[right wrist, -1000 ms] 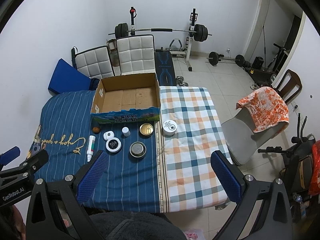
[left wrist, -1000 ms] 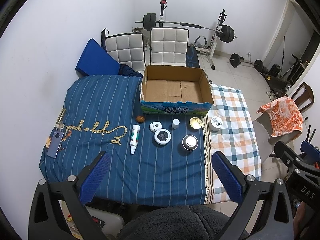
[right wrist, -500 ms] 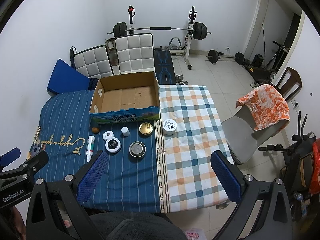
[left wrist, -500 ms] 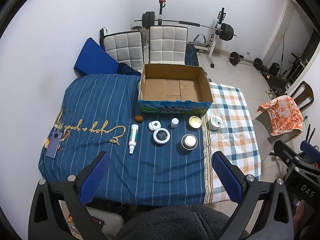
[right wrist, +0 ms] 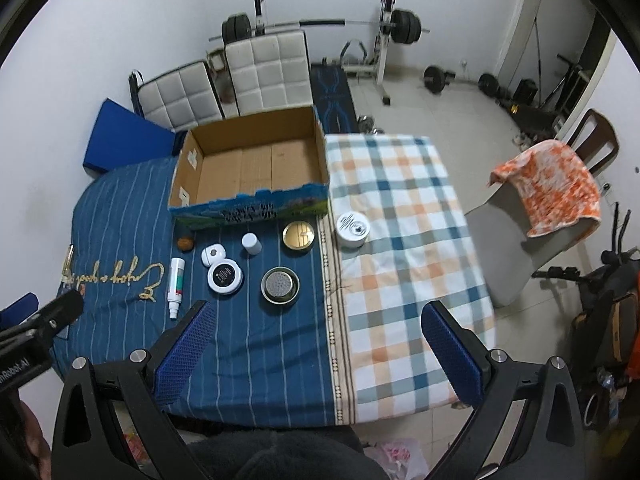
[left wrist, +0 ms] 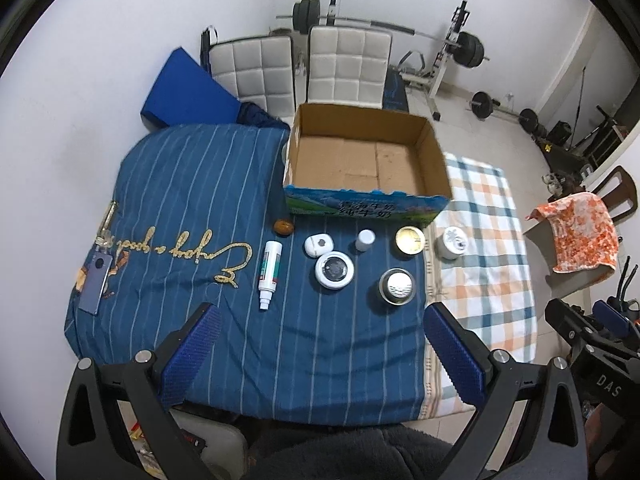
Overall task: Organize rigid objects
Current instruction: 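Grasp the metal strainer cup with the right tool while the left tool grasps the white-lidded black jar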
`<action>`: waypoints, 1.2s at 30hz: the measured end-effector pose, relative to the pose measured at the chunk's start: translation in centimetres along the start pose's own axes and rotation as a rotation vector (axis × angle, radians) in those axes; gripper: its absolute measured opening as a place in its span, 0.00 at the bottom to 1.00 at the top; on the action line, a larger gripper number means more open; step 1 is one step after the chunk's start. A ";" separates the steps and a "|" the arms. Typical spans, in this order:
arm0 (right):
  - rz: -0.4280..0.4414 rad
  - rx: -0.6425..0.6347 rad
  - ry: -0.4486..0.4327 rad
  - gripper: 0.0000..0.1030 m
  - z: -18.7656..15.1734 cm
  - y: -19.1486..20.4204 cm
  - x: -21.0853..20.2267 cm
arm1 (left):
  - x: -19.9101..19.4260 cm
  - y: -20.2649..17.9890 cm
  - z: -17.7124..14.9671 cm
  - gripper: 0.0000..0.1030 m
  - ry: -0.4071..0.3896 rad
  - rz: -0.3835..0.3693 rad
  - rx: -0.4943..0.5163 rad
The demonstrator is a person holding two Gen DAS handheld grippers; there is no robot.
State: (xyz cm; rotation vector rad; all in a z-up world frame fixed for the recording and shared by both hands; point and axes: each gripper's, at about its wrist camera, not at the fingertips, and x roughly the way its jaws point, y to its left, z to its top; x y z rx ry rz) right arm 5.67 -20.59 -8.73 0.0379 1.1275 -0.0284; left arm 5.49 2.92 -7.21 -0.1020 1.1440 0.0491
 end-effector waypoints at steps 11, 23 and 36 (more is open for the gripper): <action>0.021 -0.029 0.237 1.00 2.3 3.8 20.0 | 14.8 5.4 2.4 1.00 0.189 0.031 -0.081; 0.062 0.075 0.590 0.93 -0.9 6.3 39.2 | 31.8 3.8 2.1 1.00 0.494 -0.030 -0.082; 0.007 0.110 0.648 0.71 -2.3 4.5 43.5 | 37.2 0.6 2.6 1.00 0.633 -0.073 -0.020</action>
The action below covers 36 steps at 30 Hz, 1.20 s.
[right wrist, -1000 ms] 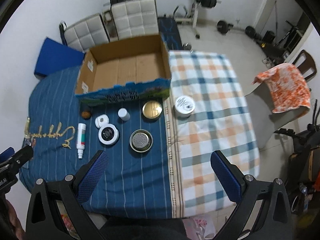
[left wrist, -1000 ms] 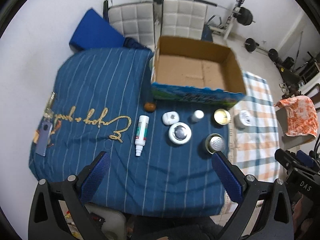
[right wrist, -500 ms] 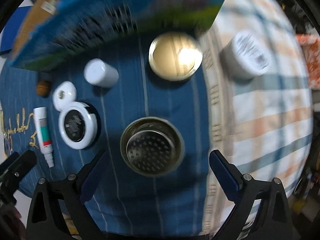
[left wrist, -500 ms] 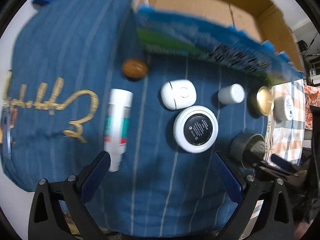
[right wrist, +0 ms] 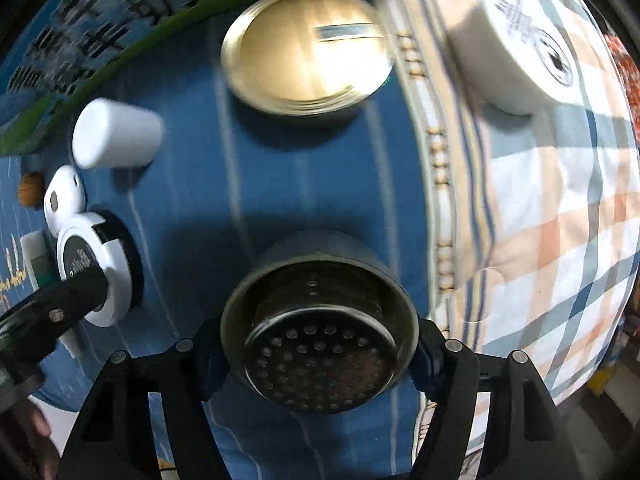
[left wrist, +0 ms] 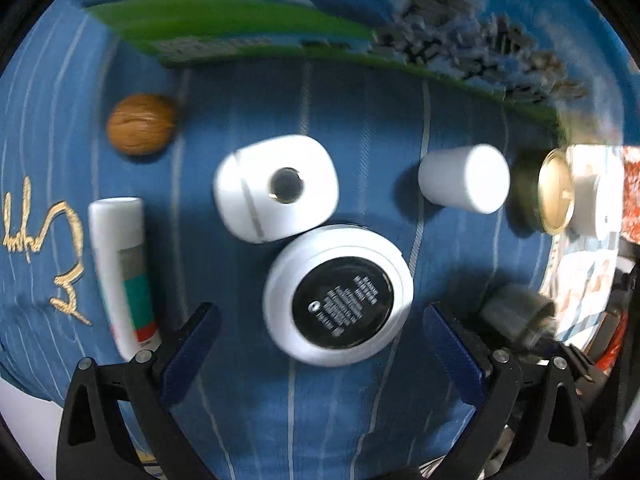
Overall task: Organize rigid objects
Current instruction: 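Grasp the metal strainer cup with the right tool while the left tool grasps the white-lidded black jar, then carry the strainer cup and black jar into the cardboard box with both tools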
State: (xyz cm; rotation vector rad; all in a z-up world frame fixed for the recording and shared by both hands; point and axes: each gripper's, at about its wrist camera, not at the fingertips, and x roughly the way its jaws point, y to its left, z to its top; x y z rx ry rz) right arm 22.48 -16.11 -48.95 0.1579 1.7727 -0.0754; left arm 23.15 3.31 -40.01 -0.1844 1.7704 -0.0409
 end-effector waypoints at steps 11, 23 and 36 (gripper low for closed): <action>0.003 -0.007 0.031 0.71 0.4 -0.8 -0.5 | 0.5 -1.1 -1.2 0.71 -0.034 0.130 0.111; 0.036 -0.030 0.069 0.72 1.9 0.3 0.6 | 2.0 0.3 -2.3 0.71 -0.052 0.124 0.086; 0.018 -0.079 0.010 0.71 -0.6 1.9 -1.4 | -2.3 -0.5 -5.2 0.71 -0.146 0.121 0.126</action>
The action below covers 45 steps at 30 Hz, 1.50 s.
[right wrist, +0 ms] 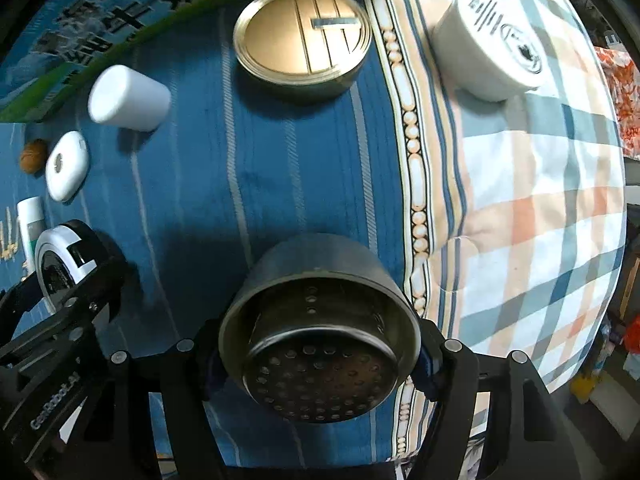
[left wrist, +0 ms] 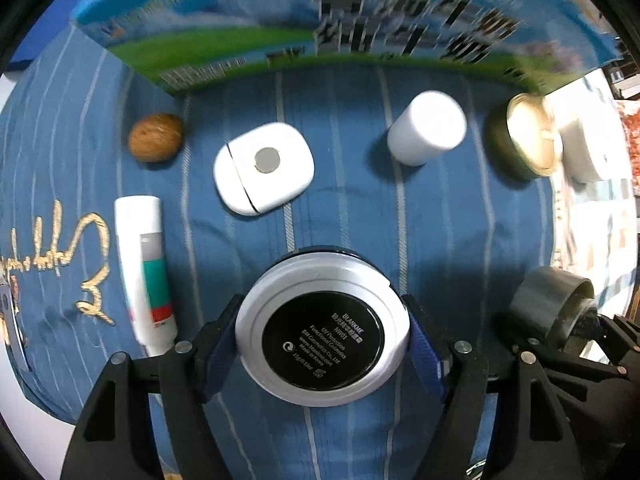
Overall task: Organize rigid objects
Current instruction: 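Carry the strainer cup and black jar into the cardboard box with both tools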
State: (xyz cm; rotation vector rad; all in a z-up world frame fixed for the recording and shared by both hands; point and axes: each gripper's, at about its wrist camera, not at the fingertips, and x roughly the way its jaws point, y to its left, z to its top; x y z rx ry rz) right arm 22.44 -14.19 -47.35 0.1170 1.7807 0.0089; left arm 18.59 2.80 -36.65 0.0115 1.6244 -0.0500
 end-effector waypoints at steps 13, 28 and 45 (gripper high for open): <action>0.071 -0.032 -0.155 0.71 -3.7 1.5 -11.1 | -15.6 0.5 -2.2 0.71 -0.220 -0.090 0.062; 0.164 -0.156 -0.349 0.71 8.2 1.1 -24.1 | -22.0 -1.2 10.0 0.71 -0.356 -0.219 -0.004; 0.058 -0.245 -0.196 0.71 29.6 4.7 -12.5 | -5.9 -0.2 29.9 0.71 -0.045 -0.273 -0.121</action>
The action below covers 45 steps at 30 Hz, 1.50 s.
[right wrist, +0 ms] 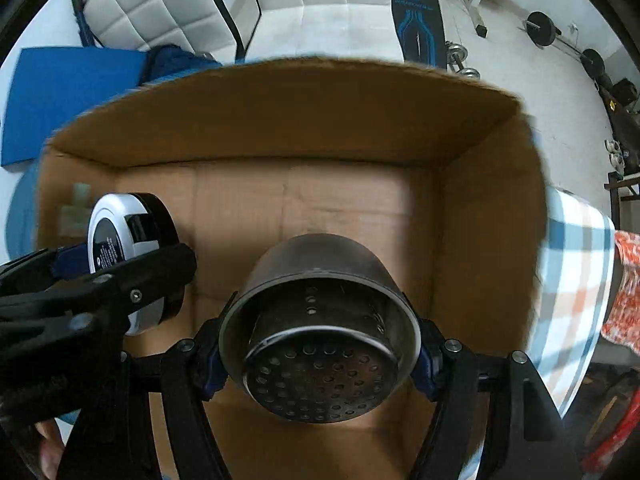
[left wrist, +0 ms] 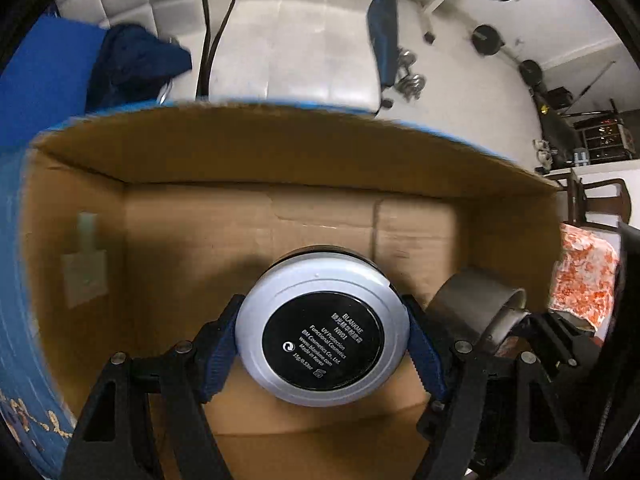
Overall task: Organize rigid objects
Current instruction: 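Carry the strainer cup and black jar into the cardboard box with both tools, then open both tools to release the jar and cup, then lift out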
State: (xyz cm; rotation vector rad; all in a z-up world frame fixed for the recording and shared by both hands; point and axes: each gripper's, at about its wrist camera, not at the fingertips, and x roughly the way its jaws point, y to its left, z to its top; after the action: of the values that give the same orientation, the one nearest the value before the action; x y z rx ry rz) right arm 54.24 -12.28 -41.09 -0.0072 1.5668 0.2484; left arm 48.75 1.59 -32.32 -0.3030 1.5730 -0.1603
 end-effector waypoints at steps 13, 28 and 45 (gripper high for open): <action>-0.015 -0.025 0.100 0.71 2.0 0.7 4.5 | 4.7 0.7 2.4 0.75 0.086 0.066 -0.006; -0.007 -0.010 0.071 0.90 -0.7 1.8 0.6 | -1.0 0.2 1.0 0.99 0.006 0.113 0.029; -0.068 0.045 -0.160 1.00 -10.6 2.4 -7.9 | -7.9 -0.5 -8.6 1.00 -0.244 0.206 0.051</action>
State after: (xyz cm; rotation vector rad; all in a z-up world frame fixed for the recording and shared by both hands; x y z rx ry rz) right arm 43.54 -12.89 -32.99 -0.0051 1.4101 0.1558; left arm 40.24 2.61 -24.40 -0.1143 1.3459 -0.0024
